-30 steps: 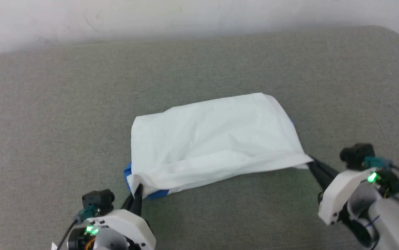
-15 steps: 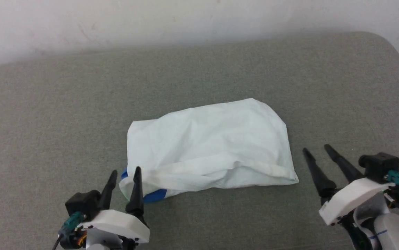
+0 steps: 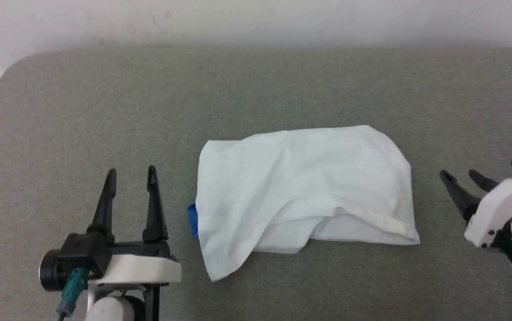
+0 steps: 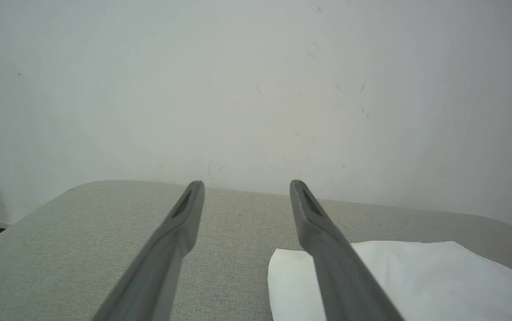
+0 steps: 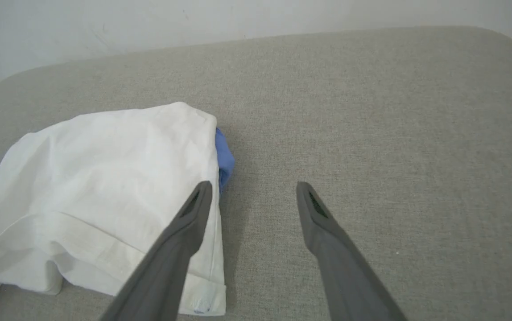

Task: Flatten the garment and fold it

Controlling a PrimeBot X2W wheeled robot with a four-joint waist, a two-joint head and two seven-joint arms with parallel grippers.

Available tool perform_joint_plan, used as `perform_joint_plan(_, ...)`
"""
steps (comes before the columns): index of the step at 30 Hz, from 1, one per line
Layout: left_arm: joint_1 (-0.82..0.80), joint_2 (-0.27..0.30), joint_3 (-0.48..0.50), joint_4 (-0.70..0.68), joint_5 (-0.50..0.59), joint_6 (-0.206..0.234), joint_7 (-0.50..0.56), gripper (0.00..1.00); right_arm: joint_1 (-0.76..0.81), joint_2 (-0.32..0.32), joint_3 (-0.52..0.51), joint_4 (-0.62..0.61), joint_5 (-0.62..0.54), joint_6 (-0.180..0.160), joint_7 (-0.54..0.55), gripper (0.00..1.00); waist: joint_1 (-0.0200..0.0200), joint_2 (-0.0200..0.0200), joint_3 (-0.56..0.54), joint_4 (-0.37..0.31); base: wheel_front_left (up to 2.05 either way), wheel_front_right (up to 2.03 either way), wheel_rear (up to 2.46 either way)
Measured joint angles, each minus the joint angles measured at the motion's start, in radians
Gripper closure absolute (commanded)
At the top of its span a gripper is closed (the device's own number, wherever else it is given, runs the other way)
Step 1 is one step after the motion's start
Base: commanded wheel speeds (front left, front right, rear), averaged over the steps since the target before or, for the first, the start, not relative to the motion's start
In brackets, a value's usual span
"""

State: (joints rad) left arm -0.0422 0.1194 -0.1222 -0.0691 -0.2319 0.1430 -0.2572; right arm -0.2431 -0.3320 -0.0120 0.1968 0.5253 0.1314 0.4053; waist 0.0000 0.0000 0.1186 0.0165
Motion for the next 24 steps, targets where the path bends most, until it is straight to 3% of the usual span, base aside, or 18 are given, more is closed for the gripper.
perform_joint_plan(7, -0.001, -0.04, -0.003, -0.035, 0.04, -0.019, 0.0, 0.0, -0.156, -0.039, 0.087, 0.098, 0.109, 0.0, 0.199, 0.0, 0.0002, 0.0, 0.066, 0.054, 0.0, 0.0, 0.0)
perform_joint_plan(20, -0.042, -0.063, -0.025, -0.039, 0.053, -0.037, 0.0, 0.0, -0.343, -0.04, 0.23, 0.318, 0.236, 0.001, 0.334, 0.0, 0.0, 0.0, 0.189, 0.128, 0.0, 0.0, 0.0)
perform_joint_plan(21, -0.048, -0.064, -0.028, -0.04, 0.058, -0.038, 0.0, 0.0, -0.356, -0.039, 0.238, 0.33, 0.246, 0.002, 0.345, 0.06, 0.0, 0.0, 0.195, 0.131, 0.0, 0.0, 0.0)
perform_joint_plan(22, -0.051, -0.064, -0.029, -0.04, 0.061, -0.038, 0.0, 0.0, -0.368, -0.039, 0.246, 0.342, 0.253, 0.002, 0.355, 0.64, 0.0, 0.0, 0.199, 0.133, 0.0, 0.0, 0.0)
perform_joint_plan(23, -0.053, -0.064, -0.03, -0.04, 0.064, -0.038, 0.0, 0.0, -0.377, -0.041, 0.252, 0.352, 0.26, 0.002, 0.365, 1.0, 0.0, 0.0, 0.202, 0.134, 0.0, 0.0, 0.0)
perform_joint_plan(24, -0.053, -0.064, -0.031, -0.04, 0.066, -0.038, 0.0, 0.0, -0.385, -0.043, 0.256, 0.363, 0.271, 0.001, 0.372, 1.0, 0.0, 0.0, 0.202, 0.134, 0.0, 0.0, 0.0)
